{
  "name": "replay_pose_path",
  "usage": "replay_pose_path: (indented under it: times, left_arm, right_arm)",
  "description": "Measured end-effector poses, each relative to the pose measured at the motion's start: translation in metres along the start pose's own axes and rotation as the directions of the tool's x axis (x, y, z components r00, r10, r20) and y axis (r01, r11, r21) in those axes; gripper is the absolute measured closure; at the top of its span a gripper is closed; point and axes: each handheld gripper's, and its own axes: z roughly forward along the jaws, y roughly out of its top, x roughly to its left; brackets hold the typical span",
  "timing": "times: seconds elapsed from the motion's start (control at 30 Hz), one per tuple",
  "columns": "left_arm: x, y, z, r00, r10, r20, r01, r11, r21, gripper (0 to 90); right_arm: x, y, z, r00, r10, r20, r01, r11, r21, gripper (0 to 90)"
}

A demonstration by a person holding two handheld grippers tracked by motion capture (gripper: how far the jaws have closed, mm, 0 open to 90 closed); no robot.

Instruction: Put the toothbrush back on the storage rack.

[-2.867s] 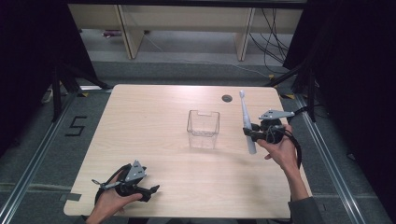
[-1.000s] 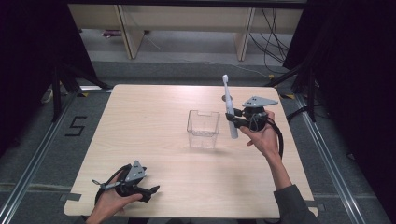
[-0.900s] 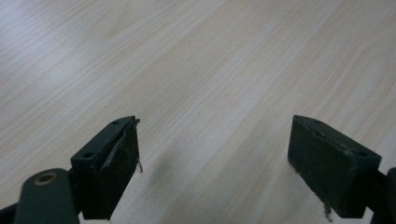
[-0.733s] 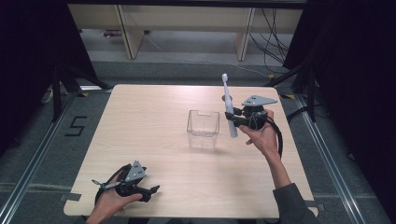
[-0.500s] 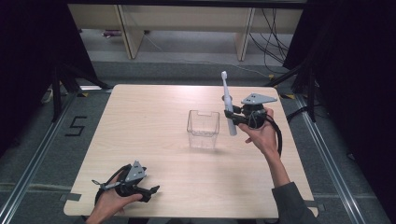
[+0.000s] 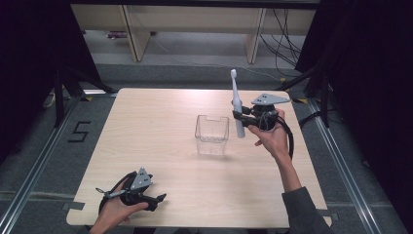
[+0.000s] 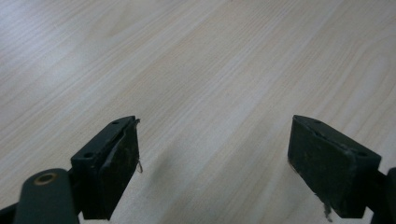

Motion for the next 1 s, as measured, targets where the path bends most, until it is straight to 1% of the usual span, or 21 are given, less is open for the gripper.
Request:
replay_pose_path:
  times: [0.03, 0.07, 0.17, 0.23, 0.27, 0.33, 0.37, 0.43, 0.47, 0.5, 0.53, 0.57, 0.6, 0.63, 0.7, 0.8, 0.83, 0.87, 0.9, 0.93, 1.0]
  left_arm:
    - [0.0, 0.0, 0.0, 1.0, 0.0, -0.007, 0.0, 1.0, 0.0, 16.1]
    - [0.0, 0.0, 0.001, 0.9999, -0.004, -0.011, 0.004, 1.0, -0.006, 16.1]
    - [0.0, 0.0, 0.001, 0.9999, -0.004, -0.01, 0.004, 1.0, -0.006, 16.1]
    - [-0.001, 0.0, 0.001, 0.9999, -0.009, -0.01, 0.008, 0.9999, -0.008, 16.1]
    - [-0.001, 0.0, 0.001, 1.0, -0.001, -0.009, 0.001, 1.0, -0.005, 16.1]
    - [-0.001, 0.0, 0.001, 1.0, -0.005, -0.005, 0.005, 1.0, -0.005, 16.1]
    - [-0.001, 0.0, 0.001, 0.9999, -0.011, -0.008, 0.011, 0.9999, -0.006, 16.1]
    - [0.0, 0.0, 0.001, 0.9999, -0.01, -0.008, 0.01, 0.9999, -0.005, 16.1]
    - [0.0, 0.0, 0.001, 0.9999, -0.009, -0.008, 0.009, 0.9999, -0.005, 16.1]
    - [-0.001, 0.0, 0.002, 0.9999, -0.01, -0.007, 0.01, 0.9999, -0.005, 16.1]
    - [0.0, 0.0, 0.001, 1.0, -0.005, -0.003, 0.005, 1.0, 0.002, 16.1]
    - [-0.001, 0.0, 0.002, 0.9999, -0.013, -0.007, 0.013, 0.9999, -0.005, 16.1]
    - [-0.001, 0.0, 0.002, 0.9999, -0.009, -0.008, 0.009, 0.9999, -0.006, 16.1]
    - [-0.001, 0.0, 0.001, 0.9999, -0.01, -0.007, 0.01, 0.9999, -0.006, 16.1]
    - [-0.001, 0.0, 0.001, 0.9999, -0.007, -0.008, 0.007, 1.0, -0.006, 16.1]
    - [0.0, 0.0, 0.001, 0.9999, -0.008, -0.008, 0.008, 0.9999, -0.006, 16.1]
    - [0.0, 0.0, 0.001, 0.9999, -0.002, -0.011, 0.002, 1.0, 0.0, 16.1]
    - [0.0, 0.0, 0.001, 0.9999, -0.005, -0.014, 0.004, 1.0, -0.002, 16.1]
    - [0.0, 0.0, 0.001, 0.9999, -0.006, -0.011, 0.006, 1.0, -0.005, 16.1]
    - [-0.001, 0.0, 0.001, 0.9999, -0.011, -0.007, 0.011, 0.9999, -0.004, 16.1]
    - [-0.001, 0.0, 0.001, 0.9999, -0.009, -0.008, 0.008, 0.9999, -0.006, 16.1]
  right_arm:
    - [0.001, 0.001, 0.0, 0.9999, 0.015, -0.004, -0.015, 1.0, -0.001, 66.6]
    - [0.001, 0.002, 0.0, 1.0, 0.008, -0.005, -0.008, 1.0, 0.005, 66.6]
    - [0.002, 0.005, 0.0, 0.9997, 0.022, -0.011, -0.022, 1.0, -0.013, 66.6]
    - [0.002, 0.006, 0.001, 1.0, 0.009, -0.004, -0.009, 1.0, -0.014, 66.6]
    - [0.003, 0.007, 0.002, 0.9997, 0.021, -0.013, -0.021, 1.0, -0.012, 66.6]
    - [0.004, 0.011, 0.001, 0.9996, 0.022, -0.016, -0.022, 1.0, -0.012, 66.6]
    - [0.005, 0.014, 0.002, 0.9999, 0.009, -0.012, -0.009, 1.0, -0.024, 66.6]
    - [0.006, 0.016, 0.002, 0.9998, 0.015, -0.013, -0.016, 1.0, -0.018, 66.6]
    - [0.007, 0.018, 0.004, 0.9996, 0.005, -0.029, -0.005, 1.0, -0.025, 66.6]
    - [0.009, 0.019, 0.005, 0.9992, 0.021, -0.033, -0.022, 0.999, -0.031, 66.7]
    - [0.009, 0.021, 0.006, 0.9996, -0.01, -0.028, 0.009, 0.999, -0.031, 66.6]
    - [0.012, 0.022, 0.008, 0.9993, 0.007, -0.037, -0.008, 0.999, -0.039, 66.6]
    - [0.012, 0.022, 0.008, 0.9993, 0.007, -0.037, -0.008, 0.999, -0.039, 66.6]
    - [0.015, 0.024, 0.01, 0.9987, 0.002, -0.051, -0.004, 0.999, -0.033, 66.6]
    - [0.018, 0.027, 0.014, 0.9982, -0.007, -0.059, 0.005, 0.999, -0.038, 66.6]
    - [0.022, 0.029, 0.017, 0.9985, 0.0, -0.054, -0.002, 0.999, -0.042, 66.6]
    - [0.022, 0.031, 0.019, 0.9981, -0.021, -0.058, 0.019, 0.999, -0.043, 66.6]
    - [0.022, 0.031, 0.019, 0.9981, -0.021, -0.058, 0.019, 0.999, -0.043, 66.6]
    - [0.025, 0.032, 0.02, 0.9977, 0.0, -0.068, -0.002, 1.0, -0.028, 66.6]
    - [0.024, 0.033, 0.022, 0.9977, -0.021, -0.065, 0.019, 0.999, -0.039, 66.6]
    - [0.026, 0.034, 0.025, 0.9971, -0.025, -0.072, 0.023, 0.999, -0.037, 66.6]
